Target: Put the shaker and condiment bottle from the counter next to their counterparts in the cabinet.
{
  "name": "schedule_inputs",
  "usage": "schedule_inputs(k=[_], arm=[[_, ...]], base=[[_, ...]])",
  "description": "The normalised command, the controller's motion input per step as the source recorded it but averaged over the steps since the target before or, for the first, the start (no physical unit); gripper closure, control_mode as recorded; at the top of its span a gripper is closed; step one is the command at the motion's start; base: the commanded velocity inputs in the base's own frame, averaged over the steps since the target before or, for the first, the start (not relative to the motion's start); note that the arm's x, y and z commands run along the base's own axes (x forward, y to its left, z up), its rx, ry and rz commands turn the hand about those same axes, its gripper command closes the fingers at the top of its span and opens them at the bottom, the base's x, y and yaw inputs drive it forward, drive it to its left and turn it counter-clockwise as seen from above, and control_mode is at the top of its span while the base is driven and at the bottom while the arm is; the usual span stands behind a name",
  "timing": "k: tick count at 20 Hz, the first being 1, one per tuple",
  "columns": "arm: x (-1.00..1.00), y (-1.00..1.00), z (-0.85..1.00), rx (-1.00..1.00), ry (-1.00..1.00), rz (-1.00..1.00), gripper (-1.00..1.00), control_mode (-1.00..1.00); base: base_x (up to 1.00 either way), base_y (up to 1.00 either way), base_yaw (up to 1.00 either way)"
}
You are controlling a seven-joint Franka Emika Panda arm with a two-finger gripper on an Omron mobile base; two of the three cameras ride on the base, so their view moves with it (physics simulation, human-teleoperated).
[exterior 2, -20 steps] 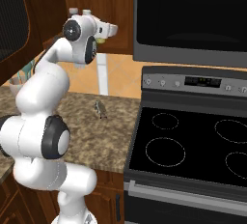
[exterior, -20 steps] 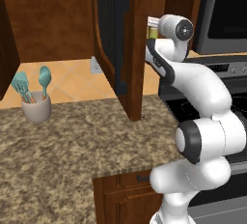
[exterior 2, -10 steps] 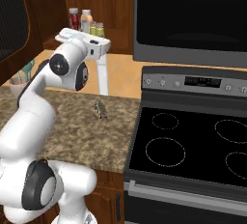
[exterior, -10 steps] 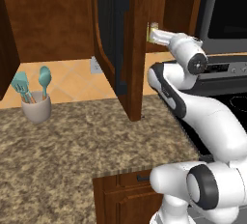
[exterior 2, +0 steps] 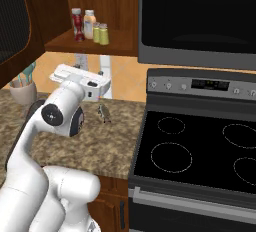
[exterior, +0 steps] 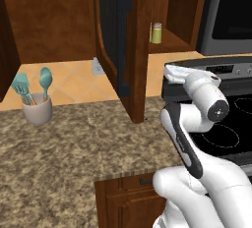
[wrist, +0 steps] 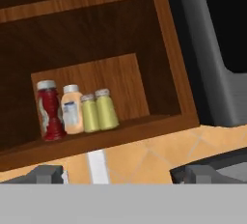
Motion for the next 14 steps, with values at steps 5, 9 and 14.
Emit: schedule_inputs(k=[5,9,14], arm=[[-1.00,-0.05,-0.87,0.00,0.13,0.00,-1.00,-1.00],[-0.87,-0.01,-0.96,0.00,0.22,0.00,-1.00,-1.00],[-0.64,0.00,-0.91,0.00,0.25,0.00,-1.00,-1.00]], base=[[0.00,0.00,0.00],[0.00,0.00,0.00],[0.00,0.00,0.00]])
